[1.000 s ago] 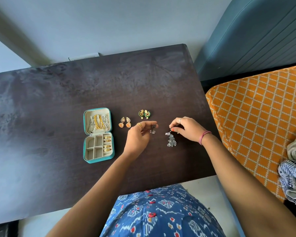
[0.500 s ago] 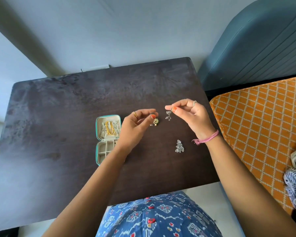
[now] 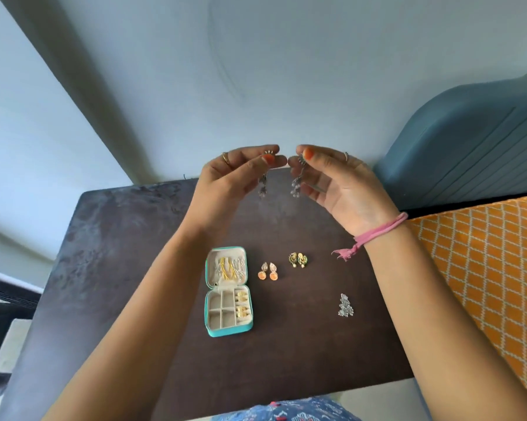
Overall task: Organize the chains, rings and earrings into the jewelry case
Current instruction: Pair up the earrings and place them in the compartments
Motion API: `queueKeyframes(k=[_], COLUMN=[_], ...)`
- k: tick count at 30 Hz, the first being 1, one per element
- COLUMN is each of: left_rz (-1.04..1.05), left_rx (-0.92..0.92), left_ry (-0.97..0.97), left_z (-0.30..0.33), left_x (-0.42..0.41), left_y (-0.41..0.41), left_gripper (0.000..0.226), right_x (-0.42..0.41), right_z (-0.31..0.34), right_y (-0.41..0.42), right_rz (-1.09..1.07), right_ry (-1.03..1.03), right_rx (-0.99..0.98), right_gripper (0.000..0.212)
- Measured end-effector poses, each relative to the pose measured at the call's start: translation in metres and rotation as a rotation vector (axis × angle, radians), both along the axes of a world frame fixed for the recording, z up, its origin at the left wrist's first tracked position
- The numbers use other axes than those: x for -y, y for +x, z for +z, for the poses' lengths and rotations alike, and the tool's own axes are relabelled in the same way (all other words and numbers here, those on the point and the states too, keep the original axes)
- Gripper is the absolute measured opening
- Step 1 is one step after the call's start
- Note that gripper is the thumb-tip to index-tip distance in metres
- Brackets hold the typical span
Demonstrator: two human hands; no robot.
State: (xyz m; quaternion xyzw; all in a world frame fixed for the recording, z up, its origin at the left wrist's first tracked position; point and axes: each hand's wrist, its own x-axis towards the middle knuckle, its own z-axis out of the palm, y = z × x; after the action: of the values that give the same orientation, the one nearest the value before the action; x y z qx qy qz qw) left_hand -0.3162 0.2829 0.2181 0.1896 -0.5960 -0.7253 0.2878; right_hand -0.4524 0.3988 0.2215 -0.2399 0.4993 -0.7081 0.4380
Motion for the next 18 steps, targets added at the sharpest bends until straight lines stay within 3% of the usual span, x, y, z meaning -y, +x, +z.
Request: queueKeyframes(k=[8, 18], left_rz=[-0.001, 0.025], left_rx=[-0.027, -0.034], left_ry=[-0.009, -0.105], left_z=[0.052, 0.077], left_x=[0.012, 0.028], left_y=[0.011, 0.020], left_gripper=[0.019, 0.026], right_x=[0.020, 0.027], right_z=[0.048, 0.081], right_y=[0.012, 0.010], right_rz=[-0.078, 0.136], right_ry=[-0.011, 0.022], right_rx=[-0.089, -0.070], right_gripper=[0.011, 0.047])
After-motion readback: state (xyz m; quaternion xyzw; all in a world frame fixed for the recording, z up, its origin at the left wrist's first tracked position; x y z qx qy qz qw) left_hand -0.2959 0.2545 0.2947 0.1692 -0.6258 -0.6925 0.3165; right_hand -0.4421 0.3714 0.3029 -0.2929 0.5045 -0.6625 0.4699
